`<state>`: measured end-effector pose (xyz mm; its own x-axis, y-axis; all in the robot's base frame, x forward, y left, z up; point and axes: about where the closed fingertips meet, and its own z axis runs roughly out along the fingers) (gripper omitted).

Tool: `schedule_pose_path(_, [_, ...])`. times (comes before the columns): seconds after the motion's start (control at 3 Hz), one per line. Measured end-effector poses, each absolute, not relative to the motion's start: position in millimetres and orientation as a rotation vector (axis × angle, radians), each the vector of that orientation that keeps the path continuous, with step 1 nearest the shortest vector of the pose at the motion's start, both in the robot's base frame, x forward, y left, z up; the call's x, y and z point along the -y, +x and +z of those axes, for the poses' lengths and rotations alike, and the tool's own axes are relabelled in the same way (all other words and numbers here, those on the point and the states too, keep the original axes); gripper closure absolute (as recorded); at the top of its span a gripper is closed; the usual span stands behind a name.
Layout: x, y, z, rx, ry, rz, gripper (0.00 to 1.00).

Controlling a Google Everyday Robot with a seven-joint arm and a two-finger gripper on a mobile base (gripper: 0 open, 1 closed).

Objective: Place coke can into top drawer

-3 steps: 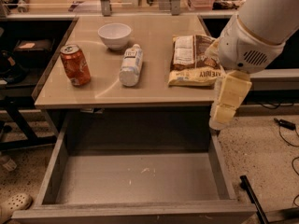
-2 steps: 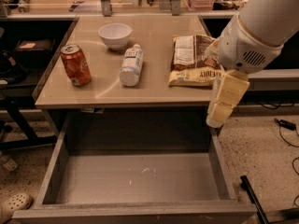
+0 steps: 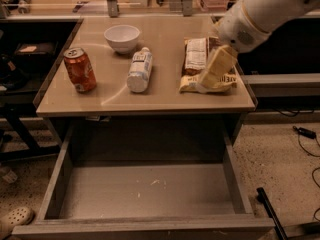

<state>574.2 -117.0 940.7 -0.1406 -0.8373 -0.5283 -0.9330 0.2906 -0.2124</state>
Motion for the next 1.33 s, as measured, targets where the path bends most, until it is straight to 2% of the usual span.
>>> schedule_pose_path(0.67, [118.0, 592.9, 955.5, -1.972, -1.542, 0.220, 0.00])
schedule_pose_path(1.0, [80.6, 590.6, 941.1, -1.903, -1.535, 0.316, 0.00])
schedule_pose_path(1.33, [10.5, 583.8, 923.4, -1.804, -1.578, 0.443, 0.00])
